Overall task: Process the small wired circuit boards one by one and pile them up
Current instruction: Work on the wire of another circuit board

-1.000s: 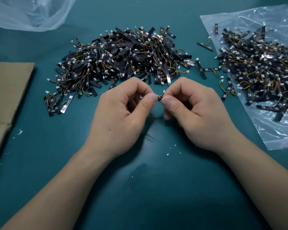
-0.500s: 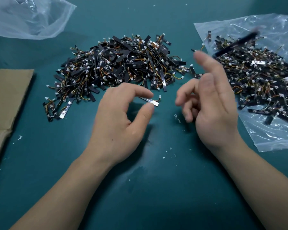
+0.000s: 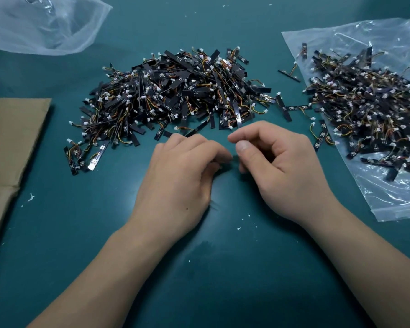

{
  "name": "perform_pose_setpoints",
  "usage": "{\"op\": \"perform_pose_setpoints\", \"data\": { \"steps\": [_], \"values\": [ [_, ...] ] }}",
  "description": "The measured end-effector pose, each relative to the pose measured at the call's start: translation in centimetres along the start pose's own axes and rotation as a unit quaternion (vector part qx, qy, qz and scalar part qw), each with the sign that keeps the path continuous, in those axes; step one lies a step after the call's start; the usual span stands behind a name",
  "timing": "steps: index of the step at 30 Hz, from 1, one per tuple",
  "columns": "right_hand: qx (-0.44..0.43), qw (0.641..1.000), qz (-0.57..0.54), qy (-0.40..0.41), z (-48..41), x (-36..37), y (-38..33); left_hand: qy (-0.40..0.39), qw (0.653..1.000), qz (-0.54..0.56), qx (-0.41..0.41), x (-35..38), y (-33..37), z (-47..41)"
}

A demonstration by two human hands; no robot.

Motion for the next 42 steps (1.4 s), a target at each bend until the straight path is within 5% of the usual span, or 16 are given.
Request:
{"op": "perform_pose_setpoints", "data": {
  "steps": [10, 17, 25, 29, 42],
  "values": [
    [0.003, 0.996, 0.045, -0.079, 0.1, 0.3, -0.5, 0.131, 0.985, 0.108, -0.012, -1.3, 0.0, 0.3],
    [-0.010, 0.992, 0.048, -0.119, -0.1, 0.1, -0.7, 0.096, 0.984, 0.150, 0.024, -1.2, 0.4, 0.1],
    [-0.021, 0.994, -0.050, -0.096, -0.2, 0.1, -0.6, 0.069, 0.963, 0.256, -0.051, -1.2, -0.1, 0.0],
    [0.002, 0.997, -0.081, -0.017, -0.5, -0.4, -0.3, 0.023, 0.974, 0.218, -0.052, -0.8, 0.2, 0.0],
    [-0.014, 0.999, -0.019, -0.045, -0.2, -0.2, -0.7, -0.016, 0.974, 0.222, -0.048, -0.7, 0.4, 0.2]
  ]
}}
Point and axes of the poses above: each hand's wrist, its own z-axis away from the middle knuckle, its own x-axis out of the palm, y = z × x, the point moved 4 cm from there along -z, towards the middle knuckle, and after that the axes turned 1 degree about -y, right-handed, at the moved point
